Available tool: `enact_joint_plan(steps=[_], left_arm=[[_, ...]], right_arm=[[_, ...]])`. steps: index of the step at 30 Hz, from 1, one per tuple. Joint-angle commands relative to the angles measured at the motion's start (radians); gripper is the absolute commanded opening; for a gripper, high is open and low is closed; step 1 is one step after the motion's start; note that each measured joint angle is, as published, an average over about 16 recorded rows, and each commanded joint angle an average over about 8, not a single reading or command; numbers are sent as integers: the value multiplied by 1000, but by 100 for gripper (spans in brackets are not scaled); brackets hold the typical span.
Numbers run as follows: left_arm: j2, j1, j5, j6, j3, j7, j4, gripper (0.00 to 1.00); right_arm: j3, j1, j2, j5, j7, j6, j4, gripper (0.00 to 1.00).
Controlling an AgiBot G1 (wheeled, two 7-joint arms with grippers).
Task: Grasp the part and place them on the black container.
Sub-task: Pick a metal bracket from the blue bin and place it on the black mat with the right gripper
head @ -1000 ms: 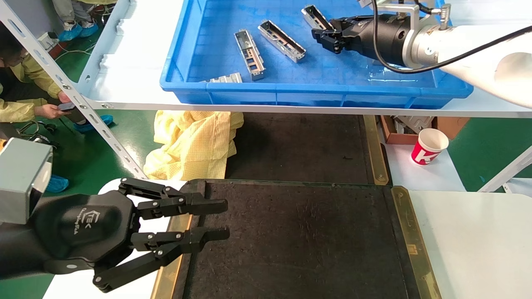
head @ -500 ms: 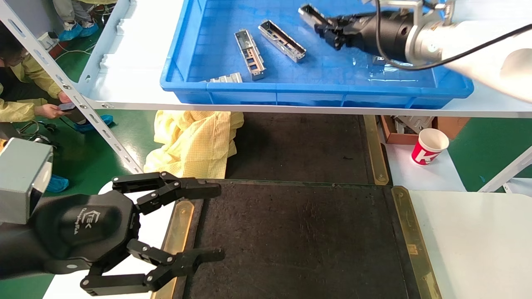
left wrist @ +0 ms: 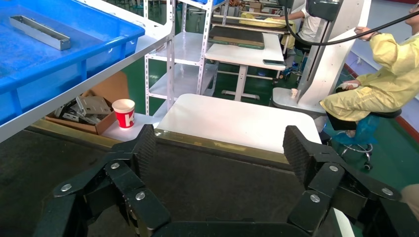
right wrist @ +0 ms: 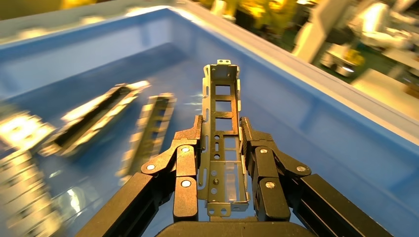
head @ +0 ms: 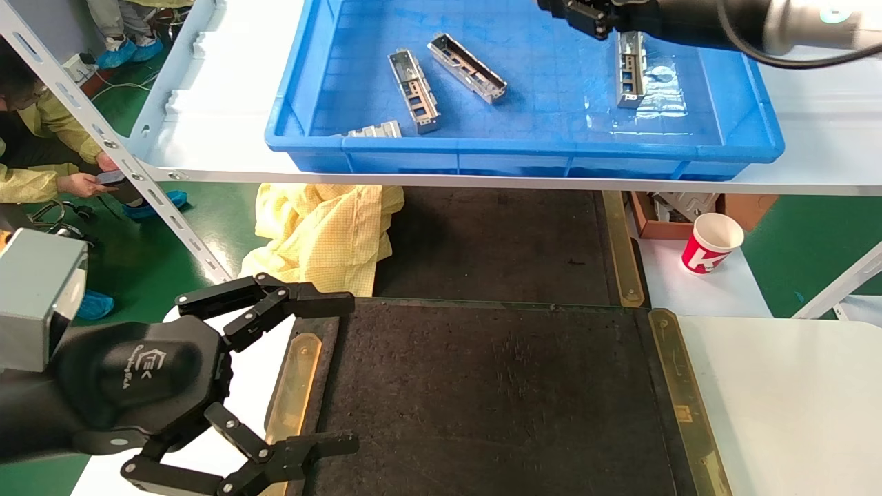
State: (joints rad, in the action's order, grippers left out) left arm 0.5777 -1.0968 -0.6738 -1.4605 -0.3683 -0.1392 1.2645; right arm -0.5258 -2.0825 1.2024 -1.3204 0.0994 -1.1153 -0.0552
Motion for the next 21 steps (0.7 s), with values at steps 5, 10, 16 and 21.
enact_joint_plan(steps=[5, 10, 16, 21], left_arm=[[0, 0, 0, 0, 0, 0, 0, 100], [0, 0, 0, 0, 0, 0, 0, 100], [0, 0, 0, 0, 0, 0, 0, 100], [0, 0, 0, 0, 0, 0, 0, 100]], right_arm=[[-11, -32, -62, -11, 23, -221, -16, 0], [-18, -46, -98, -14, 35, -399, -27, 0], [-32, -35, -121, -10, 38, -480, -58, 0], [-58, 4, -138, 5, 28, -487, -118, 0]])
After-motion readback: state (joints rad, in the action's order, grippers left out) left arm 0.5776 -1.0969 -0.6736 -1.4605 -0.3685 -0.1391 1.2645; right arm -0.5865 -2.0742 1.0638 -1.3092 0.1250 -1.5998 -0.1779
